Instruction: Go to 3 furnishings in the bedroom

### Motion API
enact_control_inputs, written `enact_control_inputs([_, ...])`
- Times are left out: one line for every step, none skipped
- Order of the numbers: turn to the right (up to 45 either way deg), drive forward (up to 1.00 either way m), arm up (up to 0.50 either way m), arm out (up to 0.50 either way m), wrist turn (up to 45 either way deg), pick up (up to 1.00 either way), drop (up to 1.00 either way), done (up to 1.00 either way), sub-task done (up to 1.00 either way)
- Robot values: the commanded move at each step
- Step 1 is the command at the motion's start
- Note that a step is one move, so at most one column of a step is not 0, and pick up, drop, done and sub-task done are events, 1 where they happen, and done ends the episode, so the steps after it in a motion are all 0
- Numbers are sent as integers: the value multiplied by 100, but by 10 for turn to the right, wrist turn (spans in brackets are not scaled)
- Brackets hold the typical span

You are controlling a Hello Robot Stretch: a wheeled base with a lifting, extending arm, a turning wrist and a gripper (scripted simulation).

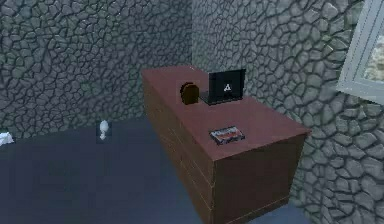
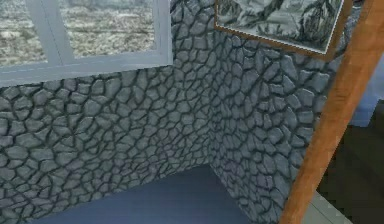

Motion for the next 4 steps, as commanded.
enact_control_inputs([-30, 0, 0, 0, 0, 0, 0, 0, 0])
enact_control_inputs([0, 45, 0, 0, 0, 0, 0, 0, 0])
enact_control_inputs([-450, 0, 0, 0, 0, 0, 0, 0, 0])
enact_control_inputs([-450, 0, 0, 0, 0, 0, 0, 0, 0])
